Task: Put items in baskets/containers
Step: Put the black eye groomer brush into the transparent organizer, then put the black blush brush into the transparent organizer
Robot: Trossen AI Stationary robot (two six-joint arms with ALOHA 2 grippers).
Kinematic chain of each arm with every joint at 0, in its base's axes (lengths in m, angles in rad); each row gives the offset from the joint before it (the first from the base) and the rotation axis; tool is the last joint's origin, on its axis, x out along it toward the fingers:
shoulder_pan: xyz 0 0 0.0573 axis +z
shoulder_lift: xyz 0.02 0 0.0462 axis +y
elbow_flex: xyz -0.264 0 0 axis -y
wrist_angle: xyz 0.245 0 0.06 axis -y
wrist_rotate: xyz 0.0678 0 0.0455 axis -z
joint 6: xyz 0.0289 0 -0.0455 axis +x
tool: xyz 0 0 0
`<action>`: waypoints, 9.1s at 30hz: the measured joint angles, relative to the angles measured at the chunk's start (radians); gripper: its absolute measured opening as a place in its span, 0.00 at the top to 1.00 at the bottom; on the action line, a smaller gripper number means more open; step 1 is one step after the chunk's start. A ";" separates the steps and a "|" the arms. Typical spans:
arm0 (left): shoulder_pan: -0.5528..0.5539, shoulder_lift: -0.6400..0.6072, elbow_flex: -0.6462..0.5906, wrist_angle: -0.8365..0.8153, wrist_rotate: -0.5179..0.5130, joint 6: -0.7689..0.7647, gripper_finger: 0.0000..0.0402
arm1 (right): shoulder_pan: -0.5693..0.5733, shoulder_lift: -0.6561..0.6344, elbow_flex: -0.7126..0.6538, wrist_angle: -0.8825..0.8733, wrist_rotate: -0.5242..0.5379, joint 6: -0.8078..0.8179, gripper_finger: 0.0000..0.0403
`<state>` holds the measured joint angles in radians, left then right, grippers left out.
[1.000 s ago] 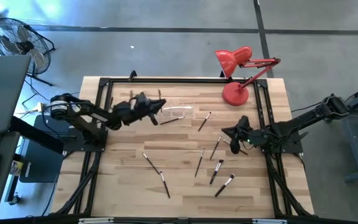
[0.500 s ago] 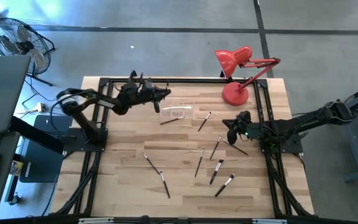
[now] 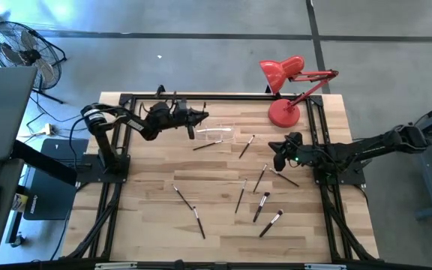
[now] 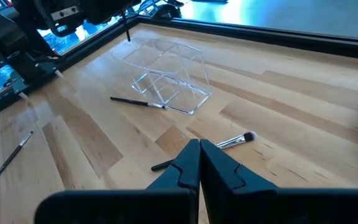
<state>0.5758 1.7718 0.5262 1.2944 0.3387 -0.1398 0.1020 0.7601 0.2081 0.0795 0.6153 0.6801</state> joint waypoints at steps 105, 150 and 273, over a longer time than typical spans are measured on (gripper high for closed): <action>0.000 -0.054 0.215 -0.608 0.040 0.024 0.43 | -0.043 0.000 0.000 -0.060 -0.019 0.131 1.00; -0.664 -0.381 0.532 -1.716 -0.682 -0.569 0.99 | -0.043 0.000 0.000 -0.059 -0.065 0.123 0.99; -0.556 -0.381 0.330 -1.967 -0.345 0.048 1.00 | 0.280 0.551 0.724 -0.713 0.091 0.598 0.92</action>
<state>0.0196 1.3911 0.8562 -0.6724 -0.0064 -0.0915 0.3816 1.3107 0.9322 -0.6337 0.7068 1.2781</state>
